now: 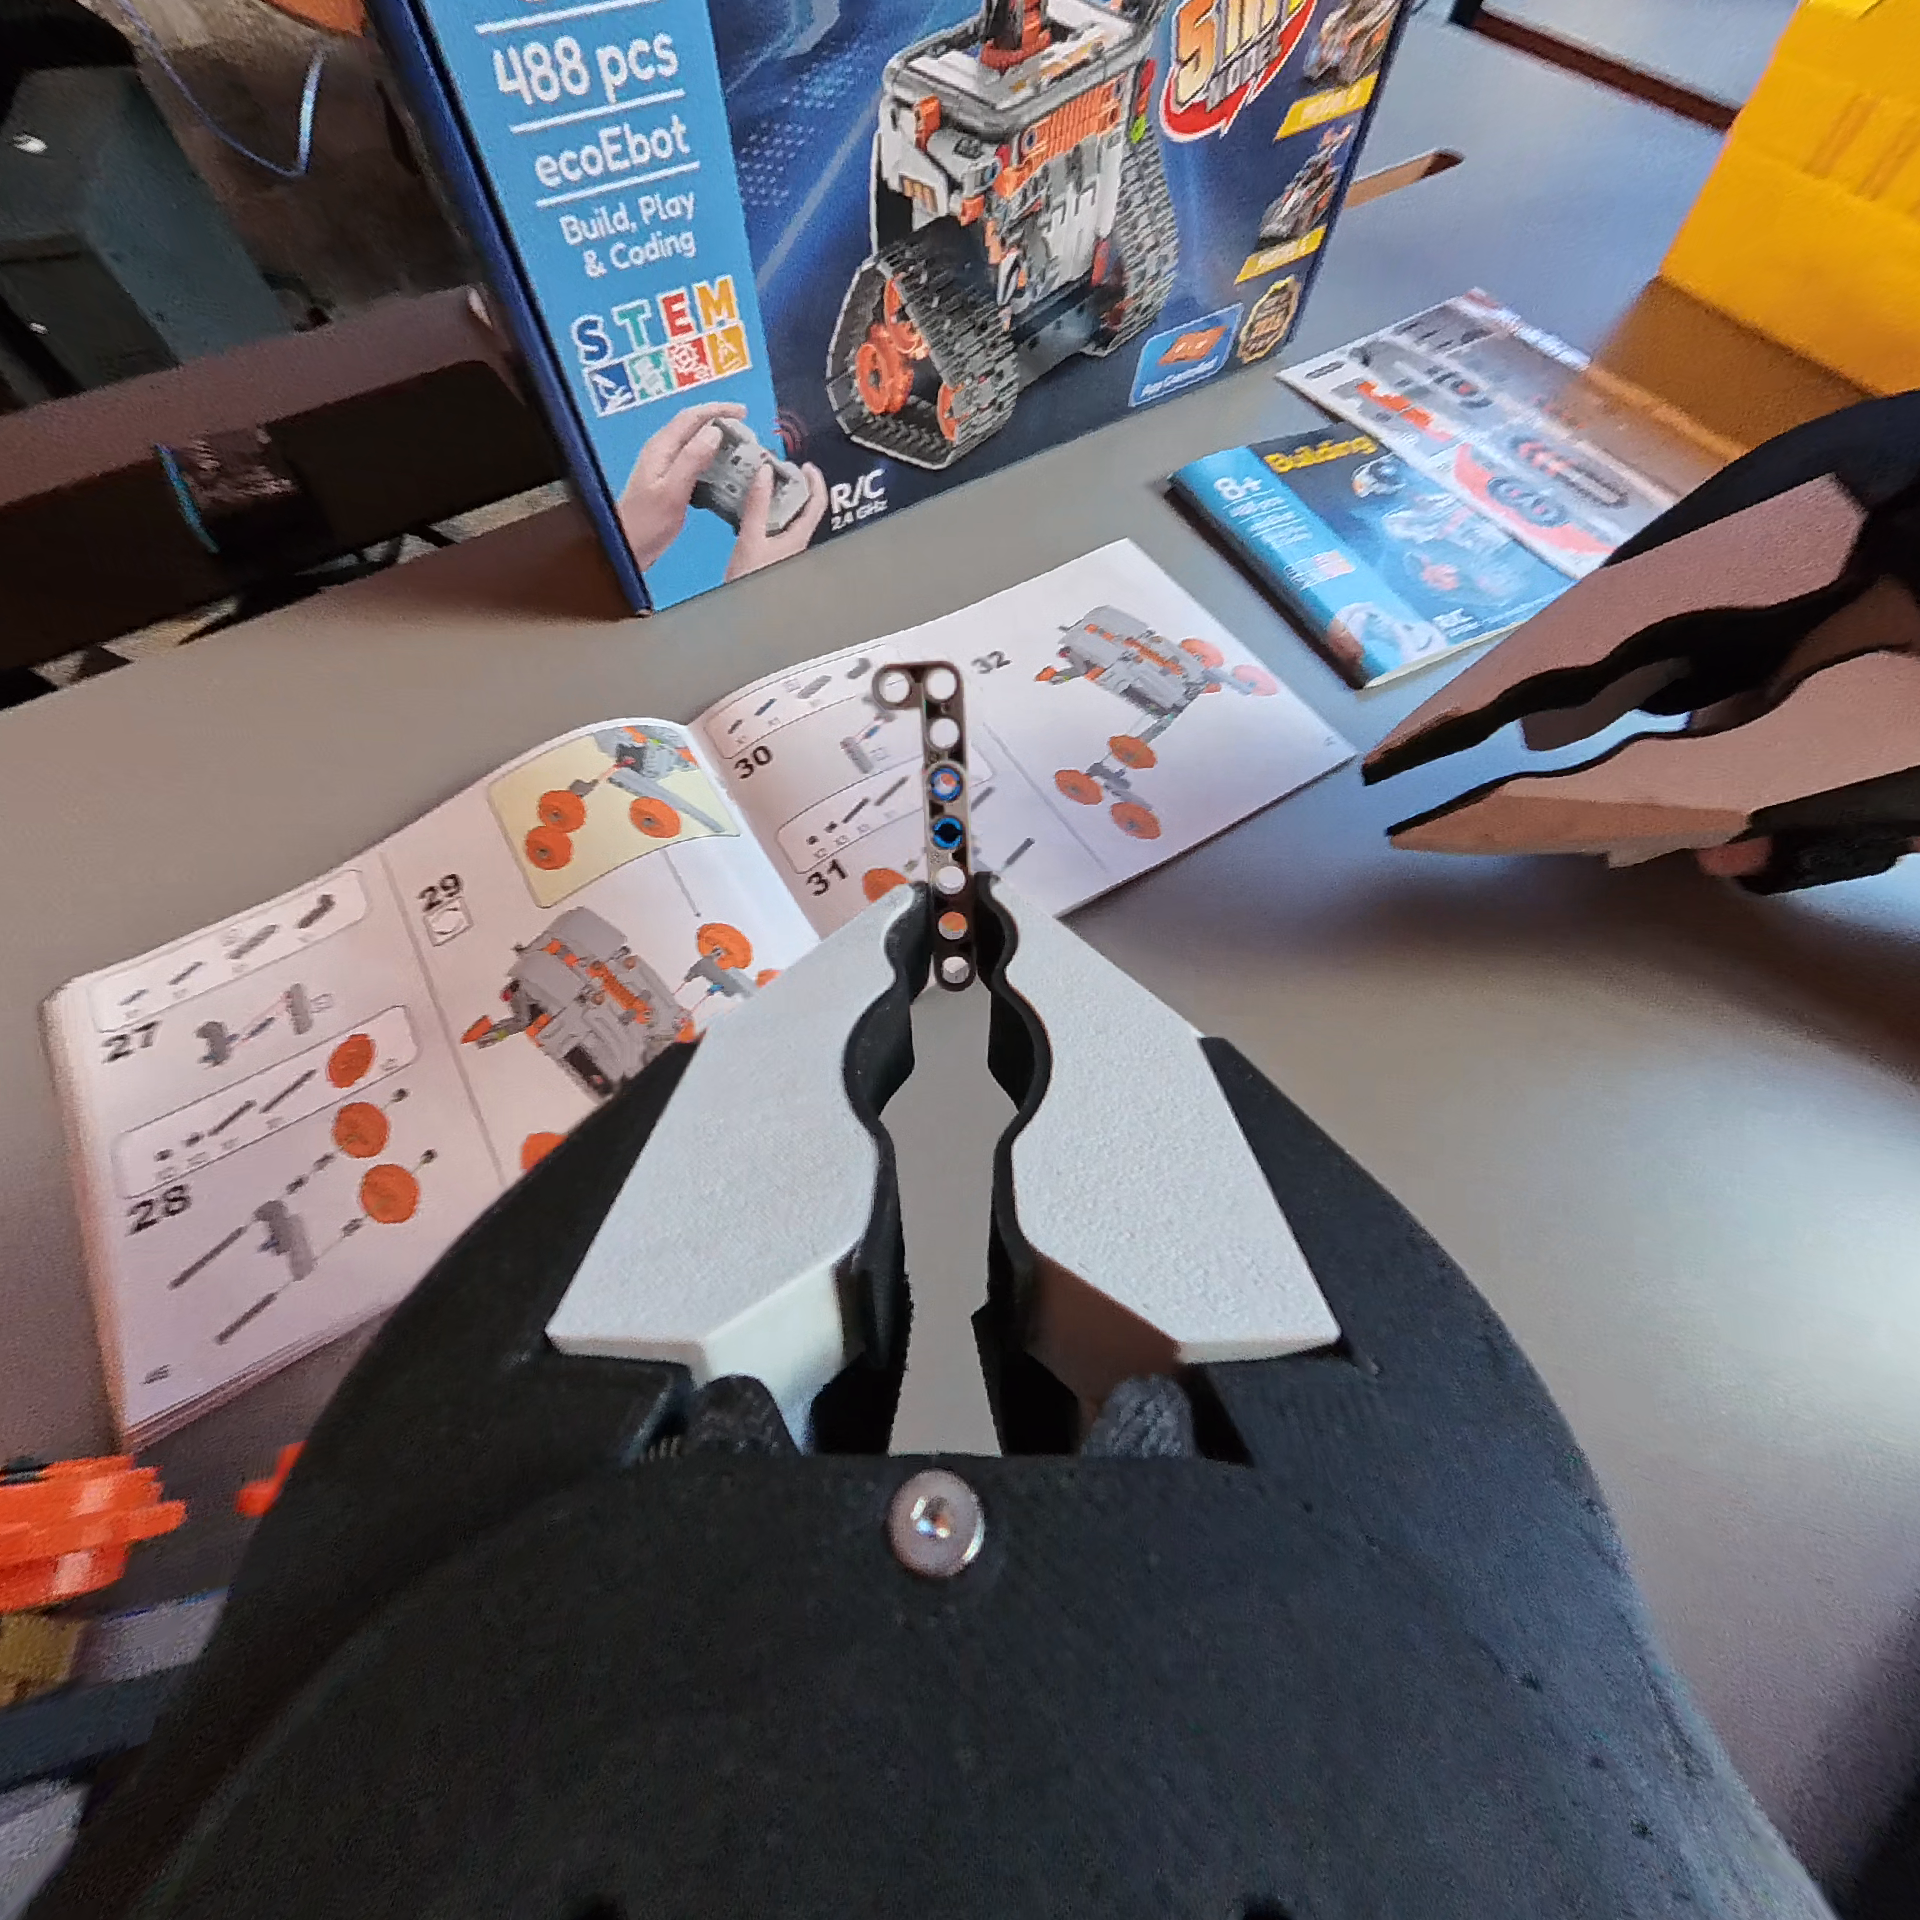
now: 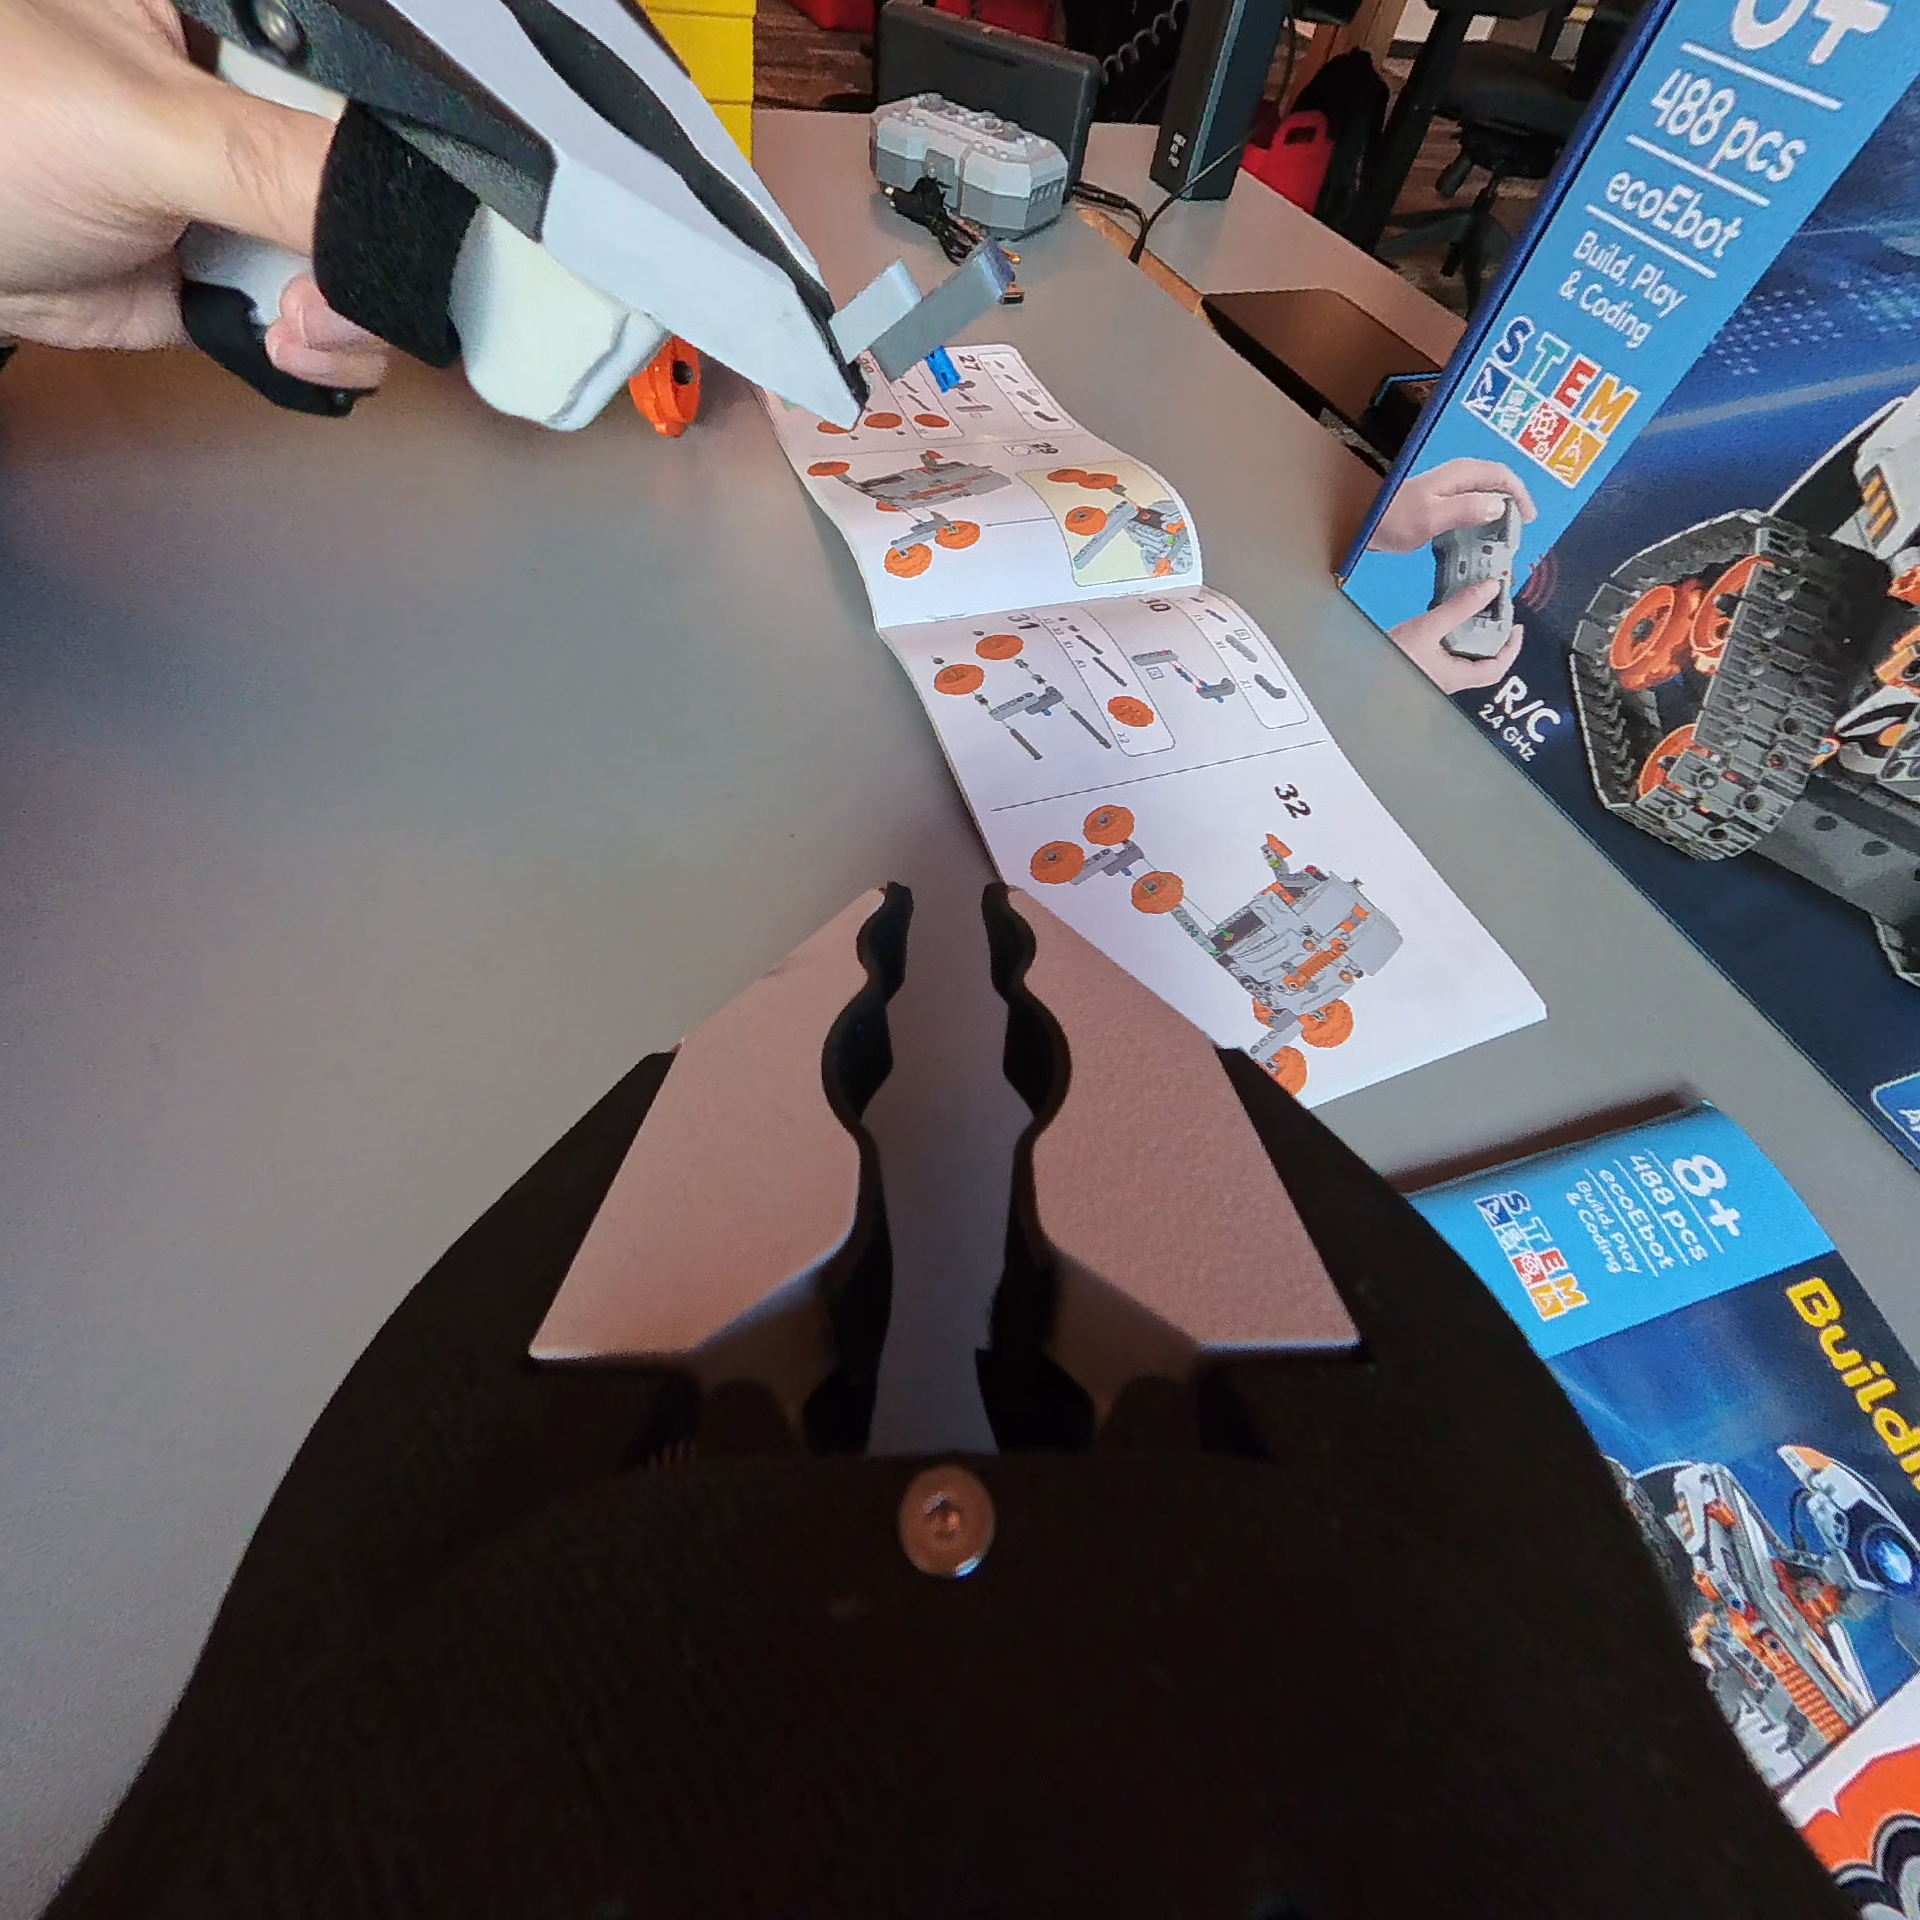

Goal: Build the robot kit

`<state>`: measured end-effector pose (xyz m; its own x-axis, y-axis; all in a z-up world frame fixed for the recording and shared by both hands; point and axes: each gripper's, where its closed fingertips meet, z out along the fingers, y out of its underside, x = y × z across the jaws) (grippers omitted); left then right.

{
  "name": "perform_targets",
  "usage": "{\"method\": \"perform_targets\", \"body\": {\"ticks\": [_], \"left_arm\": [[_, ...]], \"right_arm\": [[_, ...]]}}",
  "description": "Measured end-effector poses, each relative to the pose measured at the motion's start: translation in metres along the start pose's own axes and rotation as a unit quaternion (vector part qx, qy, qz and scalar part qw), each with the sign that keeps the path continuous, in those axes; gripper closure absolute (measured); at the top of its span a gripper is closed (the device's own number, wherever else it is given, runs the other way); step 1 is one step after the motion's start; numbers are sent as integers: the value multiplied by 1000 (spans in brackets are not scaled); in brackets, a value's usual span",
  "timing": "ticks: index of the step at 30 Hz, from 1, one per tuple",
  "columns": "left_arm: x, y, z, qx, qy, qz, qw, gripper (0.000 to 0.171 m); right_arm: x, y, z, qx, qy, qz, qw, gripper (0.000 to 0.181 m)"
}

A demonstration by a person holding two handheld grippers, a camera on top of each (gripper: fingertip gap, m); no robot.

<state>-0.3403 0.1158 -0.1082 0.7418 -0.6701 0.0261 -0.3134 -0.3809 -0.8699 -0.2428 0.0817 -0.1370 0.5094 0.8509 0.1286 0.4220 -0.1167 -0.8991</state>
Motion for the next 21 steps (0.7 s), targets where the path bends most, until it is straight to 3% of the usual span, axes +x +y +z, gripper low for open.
{"method": "perform_targets", "body": {"ticks": [6,10,21], "left_arm": [[24,-22,-12,70,118,-83,987,167],[28,-28,-18,83,174,-136,972,166],[10,-21,-14,68,113,-114,985,167]], "right_arm": [[-1,0,0,0,-5,3,1000,167],[-2,2,1,-5,-9,2,1000,167],[-10,10,6,-25,-27,-9,999,167]]}}
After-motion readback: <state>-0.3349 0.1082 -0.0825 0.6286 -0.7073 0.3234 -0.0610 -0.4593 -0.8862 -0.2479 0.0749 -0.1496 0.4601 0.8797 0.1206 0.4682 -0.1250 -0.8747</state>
